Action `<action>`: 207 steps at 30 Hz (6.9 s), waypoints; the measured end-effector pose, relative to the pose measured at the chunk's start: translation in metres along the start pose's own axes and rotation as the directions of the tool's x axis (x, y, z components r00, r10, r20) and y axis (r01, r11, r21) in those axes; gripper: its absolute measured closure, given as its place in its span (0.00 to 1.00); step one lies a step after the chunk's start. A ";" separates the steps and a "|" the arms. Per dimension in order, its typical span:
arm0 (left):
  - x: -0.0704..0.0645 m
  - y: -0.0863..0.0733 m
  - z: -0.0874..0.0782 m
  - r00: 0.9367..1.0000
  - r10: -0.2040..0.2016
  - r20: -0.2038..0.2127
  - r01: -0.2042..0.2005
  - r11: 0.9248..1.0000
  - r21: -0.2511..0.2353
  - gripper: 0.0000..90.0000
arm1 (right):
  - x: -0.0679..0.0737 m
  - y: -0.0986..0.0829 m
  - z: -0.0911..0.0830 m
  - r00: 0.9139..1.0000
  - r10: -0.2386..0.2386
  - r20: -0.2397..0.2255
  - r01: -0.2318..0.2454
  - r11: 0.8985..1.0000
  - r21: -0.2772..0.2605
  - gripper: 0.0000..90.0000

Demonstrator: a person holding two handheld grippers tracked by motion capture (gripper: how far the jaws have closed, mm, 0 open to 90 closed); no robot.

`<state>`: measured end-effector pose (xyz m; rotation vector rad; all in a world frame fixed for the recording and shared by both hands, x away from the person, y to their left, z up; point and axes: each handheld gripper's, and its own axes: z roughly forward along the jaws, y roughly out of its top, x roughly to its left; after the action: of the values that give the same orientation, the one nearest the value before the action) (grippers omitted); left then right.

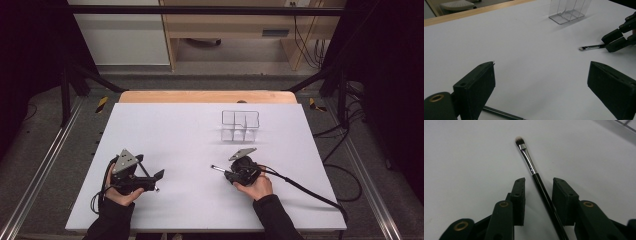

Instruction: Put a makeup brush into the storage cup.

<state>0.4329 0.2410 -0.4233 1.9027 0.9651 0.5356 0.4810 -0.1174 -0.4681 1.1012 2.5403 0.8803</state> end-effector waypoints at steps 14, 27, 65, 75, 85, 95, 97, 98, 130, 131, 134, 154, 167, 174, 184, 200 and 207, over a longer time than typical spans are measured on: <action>-0.002 0.000 0.000 1.000 0.010 0.002 -0.010 1.000 0.006 0.08 | 0.002 0.000 -0.001 1.000 -0.004 0.031 0.003 1.000 0.018 0.88; -0.002 0.000 0.000 1.000 0.011 -0.002 -0.011 1.000 0.007 0.08 | 0.003 0.001 -0.001 1.000 0.014 0.025 -0.014 1.000 0.018 0.88; -0.001 0.000 0.001 1.000 0.010 0.003 -0.010 1.000 0.011 0.08 | 0.012 0.052 -0.025 0.996 -0.088 0.032 0.077 0.964 0.254 0.59; -0.002 0.000 0.001 1.000 0.018 0.000 -0.018 1.000 0.016 0.08 | 0.008 0.054 -0.013 0.995 -0.091 0.032 0.077 0.948 0.308 0.68; -0.003 0.000 0.003 1.000 0.024 -0.002 -0.024 0.999 0.021 0.08 | 0.009 0.056 -0.006 0.995 -0.101 0.017 0.089 0.934 0.347 0.76; -0.003 -0.001 0.003 1.000 0.029 -0.002 -0.029 0.999 0.027 0.08 | 0.015 0.056 0.003 0.990 -0.138 0.031 0.115 0.910 0.399 0.82; -0.004 -0.001 0.003 1.000 0.028 -0.002 -0.028 0.999 0.027 0.08 | 0.014 0.056 0.004 0.989 -0.143 0.031 0.118 0.906 0.406 0.83; -0.004 -0.001 0.003 1.000 0.028 -0.002 -0.028 0.999 0.028 0.08 | 0.014 0.056 0.005 0.989 -0.146 0.030 0.121 0.905 0.408 0.84; -0.006 -0.001 0.004 0.999 0.042 -0.003 -0.042 0.999 0.035 0.10 | 0.013 0.055 0.014 0.995 -0.101 0.022 0.079 0.882 0.464 0.94; -0.006 -0.001 0.004 0.999 0.042 -0.003 -0.042 0.999 0.035 0.10 | 0.013 0.055 0.014 0.994 -0.105 0.024 0.083 0.884 0.460 0.94; -0.005 -0.002 0.004 0.999 0.038 -0.005 -0.038 0.999 0.034 0.10 | 0.013 0.056 0.010 0.994 -0.106 0.022 0.086 0.892 0.443 0.94; -0.004 -0.001 0.001 0.999 0.032 -0.010 -0.032 0.999 0.023 0.10 | 0.009 0.066 -0.043 0.997 -0.081 0.003 0.078 0.962 0.261 0.94; -0.005 -0.001 0.001 0.999 0.033 -0.011 -0.033 0.999 0.019 0.10 | 0.010 0.065 -0.073 0.999 -0.050 0.017 0.050 0.999 0.018 0.94; -0.005 -0.002 0.000 1.000 0.029 -0.012 -0.029 0.999 0.015 0.10 | 0.008 0.063 -0.083 1.000 -0.019 0.014 0.020 0.993 -0.119 0.94; -0.004 -0.002 0.000 1.000 0.022 -0.012 -0.022 1.000 0.012 0.10 | -0.003 0.056 -0.096 0.999 0.048 -0.002 -0.047 0.956 -0.289 0.94; -0.002 -0.002 0.000 1.000 0.012 -0.020 -0.012 1.000 0.003 0.10 | -0.014 0.058 -0.115 0.989 0.143 0.044 -0.101 0.856 -0.507 0.94; -0.002 -0.003 -0.001 1.000 0.006 -0.020 -0.006 1.000 -0.002 0.10 | -0.019 0.062 -0.117 0.982 0.182 0.045 -0.127 0.820 -0.559 0.94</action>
<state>0.4303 0.2408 -0.4251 1.9025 0.9712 0.5599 0.4801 -0.1488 -0.3385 1.1213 1.9281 1.4489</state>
